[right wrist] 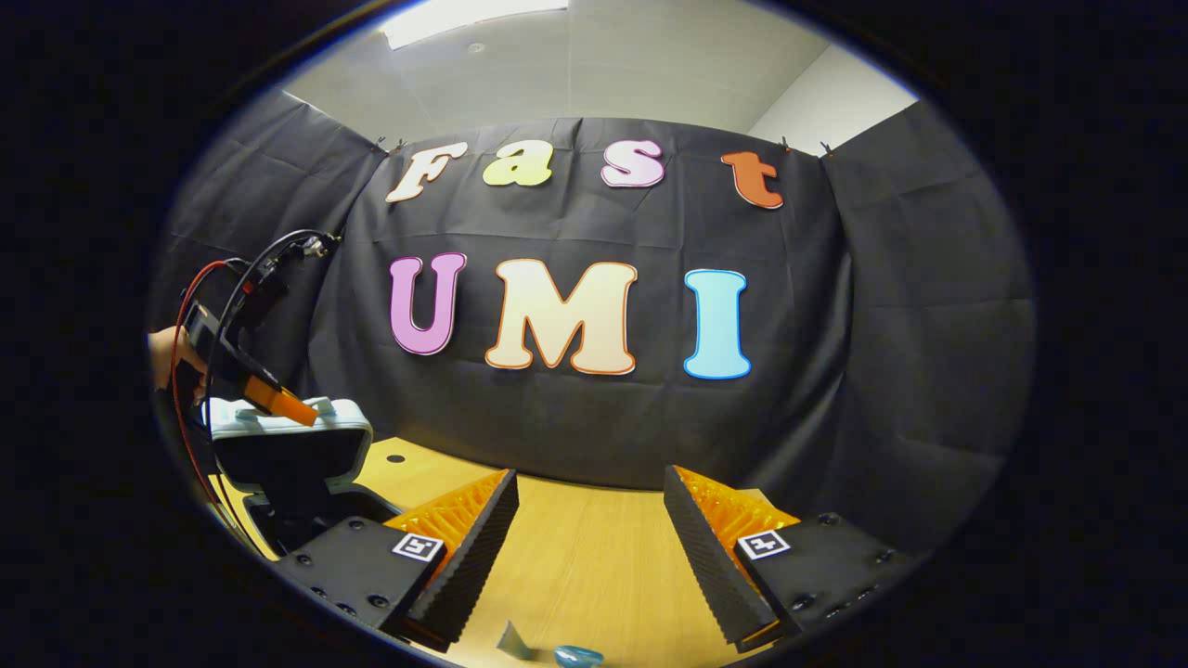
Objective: First open the suitcase, pack the skin care products into it, and then close the suitcase.
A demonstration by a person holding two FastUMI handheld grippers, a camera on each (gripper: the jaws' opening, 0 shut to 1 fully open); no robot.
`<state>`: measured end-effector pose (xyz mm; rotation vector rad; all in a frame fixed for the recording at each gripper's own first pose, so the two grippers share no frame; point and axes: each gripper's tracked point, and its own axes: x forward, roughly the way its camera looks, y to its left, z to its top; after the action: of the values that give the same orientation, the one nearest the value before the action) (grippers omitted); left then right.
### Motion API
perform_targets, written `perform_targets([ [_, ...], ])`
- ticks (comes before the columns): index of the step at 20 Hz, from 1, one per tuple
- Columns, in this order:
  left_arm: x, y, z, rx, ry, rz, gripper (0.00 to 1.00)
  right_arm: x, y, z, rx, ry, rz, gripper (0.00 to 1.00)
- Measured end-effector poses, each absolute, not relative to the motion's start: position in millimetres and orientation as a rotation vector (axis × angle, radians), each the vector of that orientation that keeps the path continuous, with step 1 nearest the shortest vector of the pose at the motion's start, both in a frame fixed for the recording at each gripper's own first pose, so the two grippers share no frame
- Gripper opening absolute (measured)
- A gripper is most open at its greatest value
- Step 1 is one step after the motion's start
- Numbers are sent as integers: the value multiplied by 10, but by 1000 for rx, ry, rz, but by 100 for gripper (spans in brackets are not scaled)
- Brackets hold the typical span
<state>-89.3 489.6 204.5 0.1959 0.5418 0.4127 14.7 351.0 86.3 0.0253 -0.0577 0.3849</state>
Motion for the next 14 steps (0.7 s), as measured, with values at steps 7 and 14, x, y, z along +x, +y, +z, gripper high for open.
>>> perform_targets([
  [7,-1321,5815,2456,196,475,467,0,46,3918,879,27,-46,352,99],
  [14,-1640,6685,2533,183,446,526,0,-40,4310,918,2,-41,351,99],
])
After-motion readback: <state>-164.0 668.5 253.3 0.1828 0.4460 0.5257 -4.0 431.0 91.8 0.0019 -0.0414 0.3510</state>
